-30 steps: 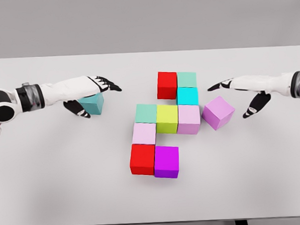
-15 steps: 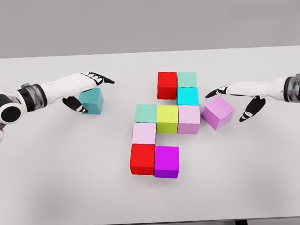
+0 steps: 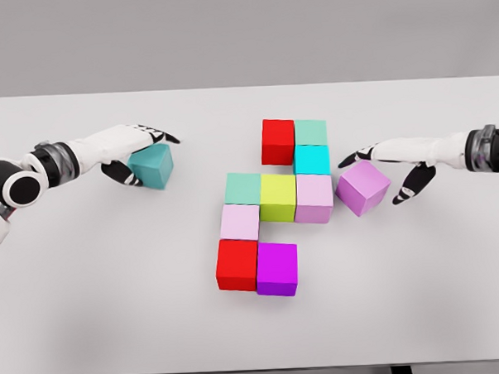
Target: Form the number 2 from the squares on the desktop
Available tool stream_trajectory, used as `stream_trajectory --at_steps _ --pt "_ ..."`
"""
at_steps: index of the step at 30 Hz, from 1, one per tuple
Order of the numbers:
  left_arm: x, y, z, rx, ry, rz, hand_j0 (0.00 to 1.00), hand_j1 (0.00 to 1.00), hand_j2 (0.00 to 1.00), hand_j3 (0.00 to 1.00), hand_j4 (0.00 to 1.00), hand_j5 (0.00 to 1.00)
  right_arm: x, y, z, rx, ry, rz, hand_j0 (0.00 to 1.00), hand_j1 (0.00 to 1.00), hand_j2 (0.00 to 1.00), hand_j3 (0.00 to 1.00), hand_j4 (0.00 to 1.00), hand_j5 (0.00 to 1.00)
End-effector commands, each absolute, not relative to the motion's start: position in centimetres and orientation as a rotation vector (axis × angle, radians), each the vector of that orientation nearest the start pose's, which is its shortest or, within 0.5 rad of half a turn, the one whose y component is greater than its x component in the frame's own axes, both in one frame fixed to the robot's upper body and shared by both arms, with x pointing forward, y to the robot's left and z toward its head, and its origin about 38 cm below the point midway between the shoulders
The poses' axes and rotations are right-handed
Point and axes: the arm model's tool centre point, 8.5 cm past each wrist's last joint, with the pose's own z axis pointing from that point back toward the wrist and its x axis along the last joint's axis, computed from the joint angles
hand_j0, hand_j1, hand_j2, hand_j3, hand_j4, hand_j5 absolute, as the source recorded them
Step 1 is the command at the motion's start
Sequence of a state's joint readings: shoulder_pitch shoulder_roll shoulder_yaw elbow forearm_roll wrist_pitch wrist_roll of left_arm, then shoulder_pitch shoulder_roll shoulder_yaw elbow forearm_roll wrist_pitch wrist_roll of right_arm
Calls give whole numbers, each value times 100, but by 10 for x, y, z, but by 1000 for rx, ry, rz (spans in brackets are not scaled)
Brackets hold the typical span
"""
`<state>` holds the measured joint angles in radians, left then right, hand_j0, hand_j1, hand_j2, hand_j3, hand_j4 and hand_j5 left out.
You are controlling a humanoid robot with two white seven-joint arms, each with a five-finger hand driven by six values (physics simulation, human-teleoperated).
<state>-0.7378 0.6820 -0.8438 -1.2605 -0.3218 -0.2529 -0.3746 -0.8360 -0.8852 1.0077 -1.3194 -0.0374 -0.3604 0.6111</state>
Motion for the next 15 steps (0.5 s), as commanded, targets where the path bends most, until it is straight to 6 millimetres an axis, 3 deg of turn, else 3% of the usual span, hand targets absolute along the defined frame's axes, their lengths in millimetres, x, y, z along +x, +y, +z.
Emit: stream_trajectory --at_steps 1,10,11,12,15 --pt "480 276 157 410 -1274 -1743 78 78 78 78 78 78 448 -319 179 -77 -1150 1817 90 90 90 90 90 90" --pt "479 274 156 382 -1276 -1737 51 51 51 51 51 51 450 -313 178 -67 -1159 1818 90 90 90 90 90 90" --pt "478 274 156 380 -1280 -1742 38 38 38 38 38 38 450 -313 178 -66 -1157 1819 90 90 90 90 90 90" --pt "478 274 157 379 -1287 -1744 33 33 33 33 33 33 449 -312 176 -64 -1150 1823 90 90 90 90 90 90" --pt "479 273 158 382 -1291 -1742 34 34 34 34 34 34 450 -311 173 -60 -1143 1821 89 89 89 89 89 89"
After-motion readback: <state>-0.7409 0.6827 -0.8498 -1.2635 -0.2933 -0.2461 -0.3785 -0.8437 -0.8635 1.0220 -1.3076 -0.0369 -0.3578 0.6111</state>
